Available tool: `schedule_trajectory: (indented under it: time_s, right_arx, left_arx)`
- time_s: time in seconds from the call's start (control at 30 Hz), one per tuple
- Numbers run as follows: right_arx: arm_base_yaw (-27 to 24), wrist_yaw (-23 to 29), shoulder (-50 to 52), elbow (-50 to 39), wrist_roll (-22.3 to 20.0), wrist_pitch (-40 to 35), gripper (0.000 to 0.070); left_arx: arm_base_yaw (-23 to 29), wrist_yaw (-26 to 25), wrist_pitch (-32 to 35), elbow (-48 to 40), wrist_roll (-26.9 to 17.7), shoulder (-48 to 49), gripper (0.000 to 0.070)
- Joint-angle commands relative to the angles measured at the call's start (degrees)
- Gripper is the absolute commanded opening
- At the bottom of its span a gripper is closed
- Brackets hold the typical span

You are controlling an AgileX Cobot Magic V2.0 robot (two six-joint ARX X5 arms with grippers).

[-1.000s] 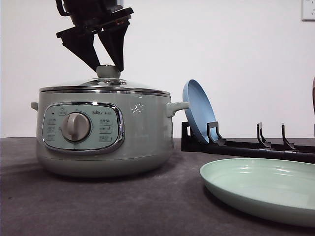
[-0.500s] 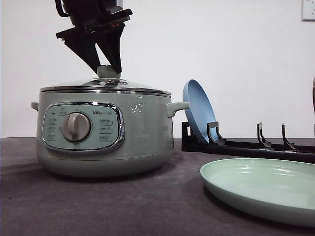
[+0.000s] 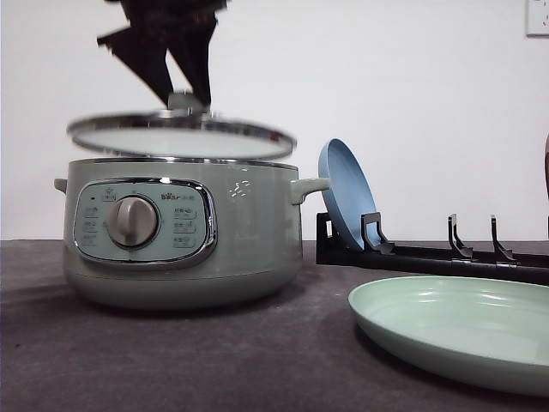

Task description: Transfer potato from steamer to green plate

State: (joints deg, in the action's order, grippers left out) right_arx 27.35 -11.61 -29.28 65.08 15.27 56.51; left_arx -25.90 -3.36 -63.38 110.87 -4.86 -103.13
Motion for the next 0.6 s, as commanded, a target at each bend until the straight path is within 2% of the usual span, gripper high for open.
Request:
schedule_trajectory:
  time_s: [0.0, 0.23, 0.57]
  right_arx:
    - [0.3, 0.8, -0.2, 0.3, -0.3, -0.3, 0.0583]
    - [0.3, 1.2, -0.2, 0.3, -0.3, -0.3, 0.0583]
    - [0.3, 1.2, -0.2, 0.3, -0.3, -0.3, 0.0583]
  left_arx:
    - [-0.3, -0.5, 0.9, 4.7, 0.8, 0.1, 0.0009]
    - [-0.3, -0.5, -3.3, 11.7, 0.9, 0.1, 0.0009]
    - [1.7, -0.5, -4.4, 12.5, 0.0, 0.2, 0.0009]
